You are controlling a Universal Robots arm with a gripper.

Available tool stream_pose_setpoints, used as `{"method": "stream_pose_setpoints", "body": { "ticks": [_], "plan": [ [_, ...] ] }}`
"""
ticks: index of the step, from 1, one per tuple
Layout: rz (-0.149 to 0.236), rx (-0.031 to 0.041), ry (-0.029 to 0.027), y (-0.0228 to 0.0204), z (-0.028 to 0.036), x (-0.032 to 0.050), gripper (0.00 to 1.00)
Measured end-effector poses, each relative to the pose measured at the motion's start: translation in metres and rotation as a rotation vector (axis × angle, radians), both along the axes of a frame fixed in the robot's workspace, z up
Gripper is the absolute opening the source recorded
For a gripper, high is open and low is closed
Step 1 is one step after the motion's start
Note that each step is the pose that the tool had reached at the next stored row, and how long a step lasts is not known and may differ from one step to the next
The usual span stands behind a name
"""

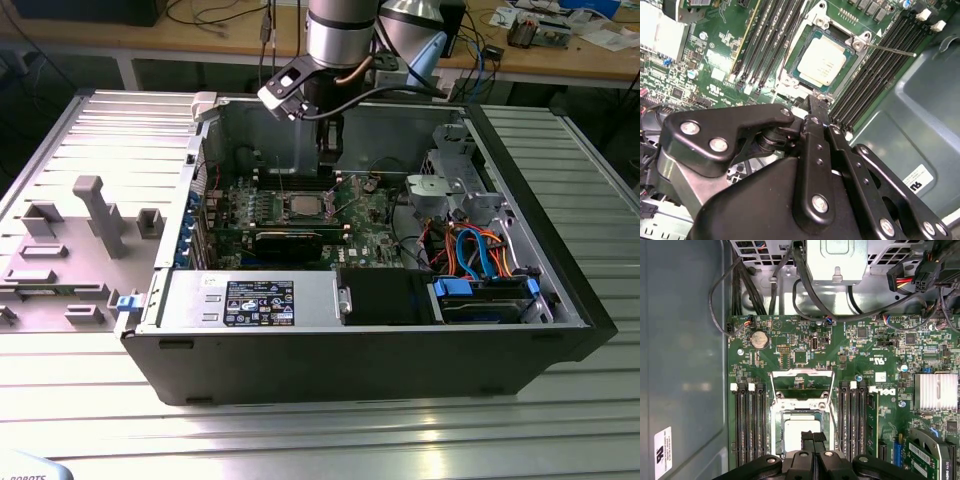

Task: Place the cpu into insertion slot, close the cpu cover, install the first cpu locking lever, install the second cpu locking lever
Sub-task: 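Close the cpu cover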

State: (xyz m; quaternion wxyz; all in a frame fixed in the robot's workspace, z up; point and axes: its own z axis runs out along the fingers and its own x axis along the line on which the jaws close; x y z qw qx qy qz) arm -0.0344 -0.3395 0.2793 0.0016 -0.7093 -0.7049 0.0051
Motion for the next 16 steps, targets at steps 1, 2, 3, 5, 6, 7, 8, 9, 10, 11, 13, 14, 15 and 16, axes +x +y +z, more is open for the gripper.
{"method": "stream_pose_setpoints", "body": {
  "ticks": [1, 2, 3, 5, 6, 7, 8, 9, 10, 11, 13, 14, 15, 16],
  "plan": [
    [0.000, -0.0001, 0.0000, 0.0000, 0.0001, 0.0000, 0.11],
    [0.000, -0.0003, 0.0001, 0.0000, 0.0002, 0.0000, 0.11],
    [0.000, -0.0002, 0.0000, 0.0000, 0.0002, 0.0000, 0.11],
    [0.000, -0.0003, 0.0001, 0.0000, 0.0003, 0.0000, 0.11],
    [0.000, -0.0003, 0.0001, 0.0000, 0.0004, 0.0000, 0.11],
    [0.000, -0.0002, 0.0001, 0.0000, 0.0004, 0.0000, 0.11],
    [0.000, -0.0003, 0.0001, 0.0000, 0.0005, 0.0000, 0.11],
    [0.000, -0.0003, 0.0001, 0.0000, 0.0005, 0.0000, 0.11],
    [0.000, -0.0002, 0.0001, 0.0000, 0.0006, 0.0000, 0.11],
    [0.000, -0.0003, 0.0001, 0.0000, 0.0006, 0.0000, 0.11],
    [0.000, -0.0003, 0.0001, 0.0000, 0.0006, 0.0002, 0.11],
    [0.000, -0.0003, 0.0001, -0.0001, 0.0007, 0.0008, 0.11],
    [0.000, -0.0005, 0.0004, -0.0001, 0.0007, 0.0024, 0.11],
    [0.000, -0.0003, 0.0004, -0.0001, 0.0007, 0.0028, 0.11]
  ]
}}
